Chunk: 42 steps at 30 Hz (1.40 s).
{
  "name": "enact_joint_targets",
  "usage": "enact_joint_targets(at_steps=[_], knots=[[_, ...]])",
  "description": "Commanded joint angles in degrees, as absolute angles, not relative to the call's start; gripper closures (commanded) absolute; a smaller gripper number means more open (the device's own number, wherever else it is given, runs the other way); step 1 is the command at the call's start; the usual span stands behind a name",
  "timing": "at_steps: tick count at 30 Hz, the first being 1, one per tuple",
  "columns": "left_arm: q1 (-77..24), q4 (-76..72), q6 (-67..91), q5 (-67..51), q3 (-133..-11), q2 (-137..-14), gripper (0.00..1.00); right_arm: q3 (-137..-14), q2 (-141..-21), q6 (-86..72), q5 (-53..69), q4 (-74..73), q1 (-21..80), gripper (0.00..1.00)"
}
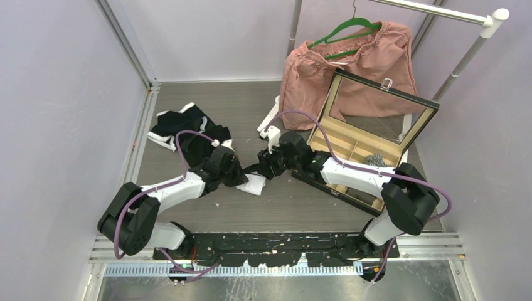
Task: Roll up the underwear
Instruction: Pick up the underwear from the center of the board.
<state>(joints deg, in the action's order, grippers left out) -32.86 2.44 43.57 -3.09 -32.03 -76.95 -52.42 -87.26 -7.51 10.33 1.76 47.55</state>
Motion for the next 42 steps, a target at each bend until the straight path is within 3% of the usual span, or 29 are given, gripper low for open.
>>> enact_joint_targets(at_steps=[1,6,13,24,30,42], knots=[[-32.5,6.9,42.8,-0.4,-30.2,-77.8,0.99,-55.5,-89.0,-4.2,8.6,2.6,47.9,0.39],[-32.5,6.9,42.6,-0.4,-30.5,-78.3,0.99,-64.0,-93.8,-4.1,13.0,-8.0,47.1,0.29],[-32.5,7.3,42.4,-0.4,-31.2,-78.8,0.99,-63.8,-93.8,-2.2,14.2,-10.9,48.2,0.33],[-32.4,7.2,42.3,-0.4,-31.9,-80.7,0.99,-46.4,-89.8,20.6,1.9,14.1,63.4,0.36],[-32.4,7.3,41.8,-0.9,-32.7,-81.7,0.99,-47.3,-93.8,30.8,-11.2,16.0,67.6,0.33],[-31.4,8.7,41.8,-1.4,-34.7,-84.8,0.99,-49.8,-99.7,35.2,-14.9,13.5,68.9,0.34]])
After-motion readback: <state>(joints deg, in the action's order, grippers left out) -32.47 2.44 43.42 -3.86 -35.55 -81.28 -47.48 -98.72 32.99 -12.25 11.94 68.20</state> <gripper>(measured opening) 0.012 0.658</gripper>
